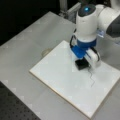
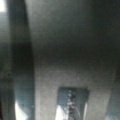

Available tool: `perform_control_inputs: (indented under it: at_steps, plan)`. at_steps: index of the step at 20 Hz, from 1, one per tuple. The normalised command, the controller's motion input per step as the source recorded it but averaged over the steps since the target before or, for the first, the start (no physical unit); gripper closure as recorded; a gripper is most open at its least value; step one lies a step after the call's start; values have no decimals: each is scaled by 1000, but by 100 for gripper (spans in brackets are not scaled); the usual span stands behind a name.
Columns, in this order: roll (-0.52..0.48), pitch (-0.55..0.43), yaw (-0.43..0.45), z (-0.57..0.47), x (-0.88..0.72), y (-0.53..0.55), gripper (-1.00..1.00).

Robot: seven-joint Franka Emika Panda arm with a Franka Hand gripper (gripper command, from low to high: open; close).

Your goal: Erasing curve lines

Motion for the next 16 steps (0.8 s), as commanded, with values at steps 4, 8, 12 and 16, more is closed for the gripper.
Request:
perform_control_inputs:
  at_steps: [4,8,12,16]
  plan:
    - [137,-251,-44,-225,-386,-10,100]
    - [99,-258,-80,-223,-412,93,100]
    - [69,-271,-121,-278,-396,234,100]
    - [54,-285,-142,-353,-284,396,100]
